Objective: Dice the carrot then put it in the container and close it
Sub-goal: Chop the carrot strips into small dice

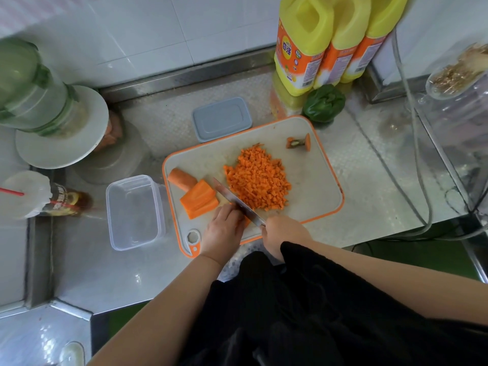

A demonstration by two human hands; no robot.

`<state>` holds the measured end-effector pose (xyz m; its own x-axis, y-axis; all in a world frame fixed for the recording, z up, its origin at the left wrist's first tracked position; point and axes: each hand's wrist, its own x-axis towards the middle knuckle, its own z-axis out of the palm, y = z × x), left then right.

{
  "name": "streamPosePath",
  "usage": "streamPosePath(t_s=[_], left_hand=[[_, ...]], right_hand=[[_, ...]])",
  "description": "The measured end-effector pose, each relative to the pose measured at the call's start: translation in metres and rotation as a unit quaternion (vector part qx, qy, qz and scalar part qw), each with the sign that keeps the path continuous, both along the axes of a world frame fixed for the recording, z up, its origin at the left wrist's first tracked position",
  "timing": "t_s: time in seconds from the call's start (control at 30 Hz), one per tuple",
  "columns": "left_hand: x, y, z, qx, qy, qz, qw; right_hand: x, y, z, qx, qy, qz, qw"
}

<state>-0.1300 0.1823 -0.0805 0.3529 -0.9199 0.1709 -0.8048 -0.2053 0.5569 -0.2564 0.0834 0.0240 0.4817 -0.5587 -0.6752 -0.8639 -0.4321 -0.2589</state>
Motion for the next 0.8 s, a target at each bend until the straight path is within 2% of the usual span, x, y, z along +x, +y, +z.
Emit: streamPosePath(t_s=[0.23,0.47,0.8], left_hand=[[0.002,-0.001,-0.004,-0.009,0.0,-0.013,1.0],[0.004,0.0,0.001,-0.007,-0.009,-0.025,1.0],[0.003,0.007,0.007,0.014,-0.004,-0.007,1.0]], right_hand=[[0.007,0.002,-0.011,0.01,-0.023,-0.016,1.0],[0.016,-0.019,-0.019,0.074,-0.074,-0.103,0.989],[0.006,-0.001,-0.001,0.017,-0.051,-0.005,0.999]])
